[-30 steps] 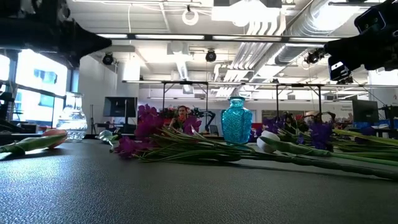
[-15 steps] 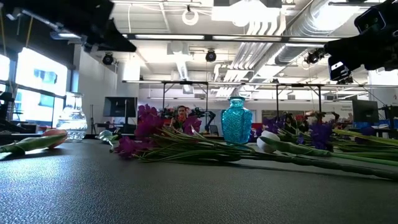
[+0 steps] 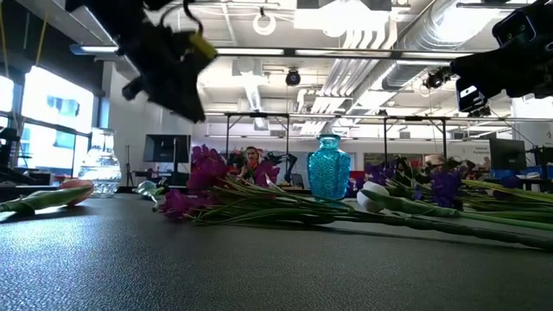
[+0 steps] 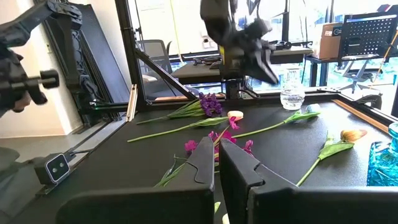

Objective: Sort flowers into vase by color
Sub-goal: Put the top white flower into the transparent vase

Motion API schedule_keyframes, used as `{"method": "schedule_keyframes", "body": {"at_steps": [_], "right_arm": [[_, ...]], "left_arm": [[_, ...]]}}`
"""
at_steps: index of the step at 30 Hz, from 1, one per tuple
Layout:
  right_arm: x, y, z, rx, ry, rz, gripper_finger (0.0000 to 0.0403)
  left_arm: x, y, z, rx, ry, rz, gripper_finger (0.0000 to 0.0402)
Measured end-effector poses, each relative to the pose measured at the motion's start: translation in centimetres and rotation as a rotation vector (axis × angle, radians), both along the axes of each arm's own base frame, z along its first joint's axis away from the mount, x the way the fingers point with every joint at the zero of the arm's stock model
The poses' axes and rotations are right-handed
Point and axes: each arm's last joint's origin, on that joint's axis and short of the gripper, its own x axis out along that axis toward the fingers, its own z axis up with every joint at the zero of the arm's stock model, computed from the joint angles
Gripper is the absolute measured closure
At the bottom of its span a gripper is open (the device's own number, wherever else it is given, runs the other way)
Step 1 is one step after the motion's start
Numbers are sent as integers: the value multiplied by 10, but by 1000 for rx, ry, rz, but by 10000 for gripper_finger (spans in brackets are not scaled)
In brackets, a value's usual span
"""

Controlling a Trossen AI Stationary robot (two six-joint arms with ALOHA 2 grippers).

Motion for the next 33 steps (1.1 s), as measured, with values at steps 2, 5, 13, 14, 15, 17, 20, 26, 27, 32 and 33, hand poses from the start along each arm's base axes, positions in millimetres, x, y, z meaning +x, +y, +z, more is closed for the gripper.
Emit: {"method": "schedule_keyframes", "body": {"at_steps": [2,5,13,14,15,17,20,26,27,32,33], "right_arm": [[0,0,0,0,0,0,402],[0,0,0,0,0,0,402],[0,0,0,0,0,0,402],[0,0,0,0,0,0,402],[0,0,0,0,1,0,402],[0,0,0,0,0,0,402],[0,0,0,0,0,0,402],[0,0,0,0,1,0,402],[0,0,0,0,0,0,402],[0,0,0,0,0,0,402],[0,0,0,0,0,0,402]], "left_arm": [[0,2,-10,-65,37,46,299],[-4,5,-21,-171,96,112,259],[-23,19,-37,-280,160,339,186],[-26,22,-41,-300,166,362,185],[-29,25,-45,-307,173,383,185],[-34,34,-53,-312,168,422,187],[-38,46,-65,-323,116,473,193],[-42,63,-78,-310,33,487,197],[-43,65,-79,-308,33,493,197],[-46,72,-90,-298,73,524,197],[-45,73,-92,-299,76,527,198]]}}
